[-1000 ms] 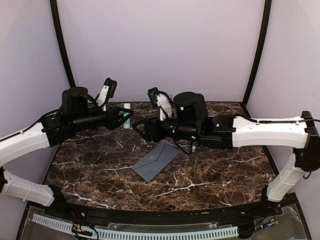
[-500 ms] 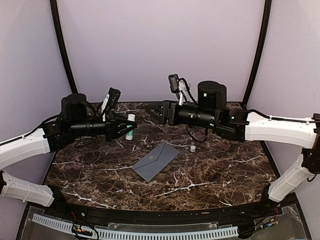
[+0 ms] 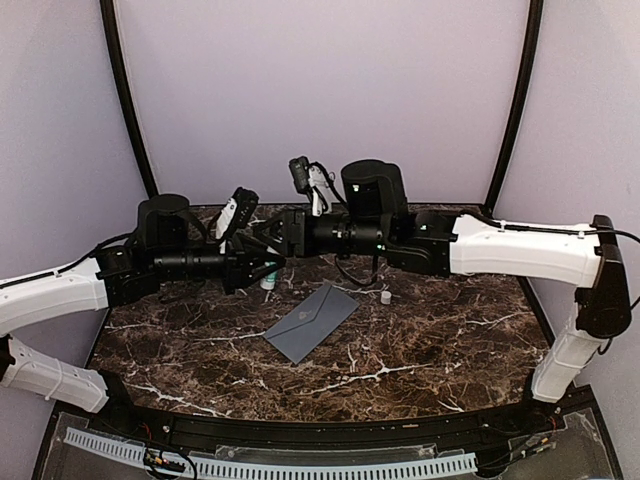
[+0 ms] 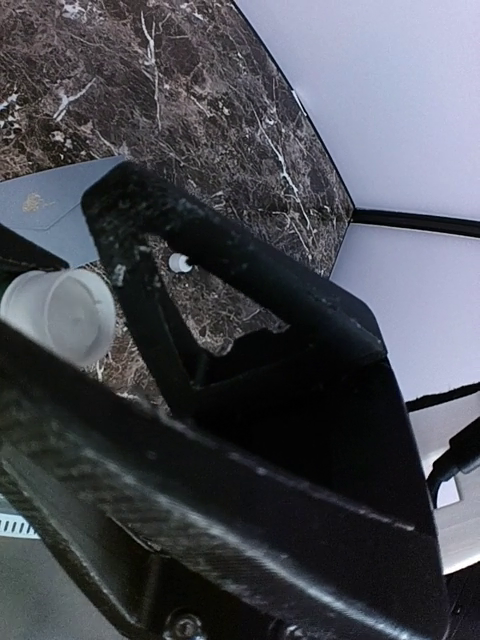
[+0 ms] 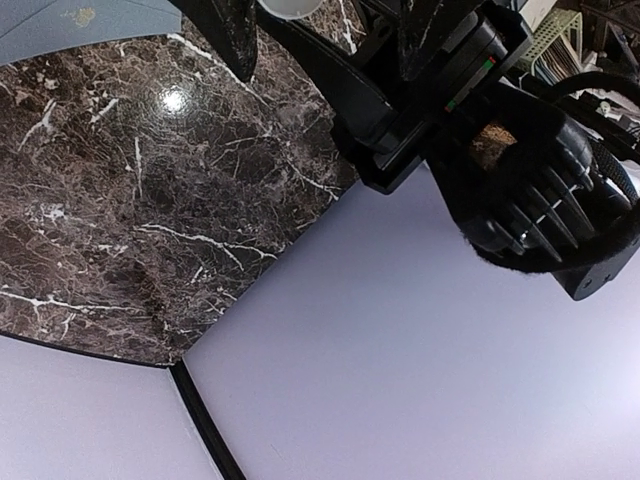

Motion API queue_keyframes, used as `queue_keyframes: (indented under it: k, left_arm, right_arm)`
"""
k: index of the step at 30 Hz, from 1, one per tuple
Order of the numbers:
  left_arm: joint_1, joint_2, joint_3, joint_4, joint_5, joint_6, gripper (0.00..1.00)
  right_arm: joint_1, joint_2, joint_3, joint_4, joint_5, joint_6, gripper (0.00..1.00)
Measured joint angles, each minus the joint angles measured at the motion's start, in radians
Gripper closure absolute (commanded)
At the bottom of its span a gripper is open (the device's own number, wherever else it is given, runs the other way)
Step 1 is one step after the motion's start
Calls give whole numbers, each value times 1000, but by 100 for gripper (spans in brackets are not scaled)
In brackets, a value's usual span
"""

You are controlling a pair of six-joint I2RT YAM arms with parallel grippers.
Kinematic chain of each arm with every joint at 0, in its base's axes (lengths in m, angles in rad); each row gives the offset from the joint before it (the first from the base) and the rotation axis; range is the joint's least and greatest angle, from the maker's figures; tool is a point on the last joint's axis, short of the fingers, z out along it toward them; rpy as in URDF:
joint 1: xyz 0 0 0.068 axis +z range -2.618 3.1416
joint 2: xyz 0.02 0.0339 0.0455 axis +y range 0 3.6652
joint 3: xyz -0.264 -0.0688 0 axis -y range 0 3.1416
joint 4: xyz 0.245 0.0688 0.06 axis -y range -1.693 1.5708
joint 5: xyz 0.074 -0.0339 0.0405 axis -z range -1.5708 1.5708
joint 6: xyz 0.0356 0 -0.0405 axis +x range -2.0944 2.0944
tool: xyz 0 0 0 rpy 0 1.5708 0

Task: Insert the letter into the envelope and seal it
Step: Screw the solid glue.

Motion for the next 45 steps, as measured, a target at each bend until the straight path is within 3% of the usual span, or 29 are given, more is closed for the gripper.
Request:
queue_keyframes:
  k: [9, 16, 24, 26, 29, 32, 36, 39, 42, 45]
  left_arm:
    - [-1, 0, 0, 0, -27, -1, 100]
    - [-1, 2, 0, 0, -37, -5, 100]
    - [-2, 3, 0, 2, -39, -6, 99]
    - [-4, 4, 0, 2, -38, -9, 87]
    - [-4, 4, 0, 2, -38, -15, 59]
    - [-4, 4, 0, 6, -35, -17, 42]
    - [-4, 4, -2, 6, -33, -26, 35]
    - [-4, 4, -12, 5, -34, -31, 36]
    - [-4, 4, -23, -18, -35, -31, 48]
    - [-5, 4, -31, -42, -38, -31, 54]
  right_arm:
    - [4, 6, 12, -68, 45, -16, 54]
    - [6, 10, 15, -75, 43, -26, 72]
    - [6, 16, 16, -81, 53, -29, 81]
    - [6, 16, 16, -81, 58, -30, 82]
    - [6, 16, 16, -82, 64, -33, 82]
    - [6, 16, 16, -81, 72, -31, 82]
    - [6, 16, 16, -81, 77, -30, 83]
    - [3, 16, 16, -81, 79, -30, 83]
    - [2, 16, 16, -81, 80, -30, 83]
    - [2, 16, 16, -81, 80, -30, 83]
